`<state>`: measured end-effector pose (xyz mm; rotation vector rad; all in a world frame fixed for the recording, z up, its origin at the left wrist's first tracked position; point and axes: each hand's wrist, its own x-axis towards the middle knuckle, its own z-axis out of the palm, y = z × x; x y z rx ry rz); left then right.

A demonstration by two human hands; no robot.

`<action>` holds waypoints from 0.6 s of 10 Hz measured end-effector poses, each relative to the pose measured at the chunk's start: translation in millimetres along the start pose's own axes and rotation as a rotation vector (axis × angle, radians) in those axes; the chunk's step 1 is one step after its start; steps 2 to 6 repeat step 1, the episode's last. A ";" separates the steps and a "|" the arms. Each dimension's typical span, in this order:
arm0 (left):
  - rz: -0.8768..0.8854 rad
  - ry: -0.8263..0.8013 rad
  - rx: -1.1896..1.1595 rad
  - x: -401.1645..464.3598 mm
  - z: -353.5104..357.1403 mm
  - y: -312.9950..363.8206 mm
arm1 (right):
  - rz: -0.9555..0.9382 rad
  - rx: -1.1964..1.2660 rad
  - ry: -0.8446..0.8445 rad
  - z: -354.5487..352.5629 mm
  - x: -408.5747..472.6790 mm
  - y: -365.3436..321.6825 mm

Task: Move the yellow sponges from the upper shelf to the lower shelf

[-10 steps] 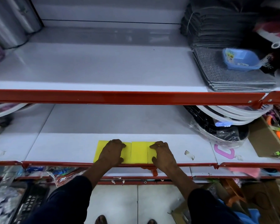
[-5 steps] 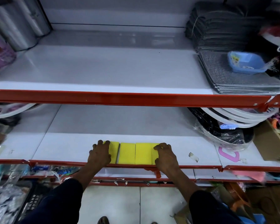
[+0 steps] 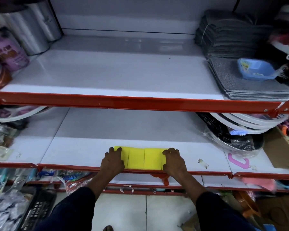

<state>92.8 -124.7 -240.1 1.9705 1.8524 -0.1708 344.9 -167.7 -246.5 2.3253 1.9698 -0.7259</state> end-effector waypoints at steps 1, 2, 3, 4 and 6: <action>0.071 0.102 0.079 -15.5 -18.2 9.2 | -0.032 -0.056 0.039 -11.1 -0.4 -10.5; 0.071 0.102 0.079 -15.5 -18.2 9.2 | -0.032 -0.056 0.039 -11.1 -0.4 -10.5; 0.071 0.102 0.079 -15.5 -18.2 9.2 | -0.032 -0.056 0.039 -11.1 -0.4 -10.5; 0.071 0.102 0.079 -15.5 -18.2 9.2 | -0.032 -0.056 0.039 -11.1 -0.4 -10.5; 0.071 0.102 0.079 -15.5 -18.2 9.2 | -0.032 -0.056 0.039 -11.1 -0.4 -10.5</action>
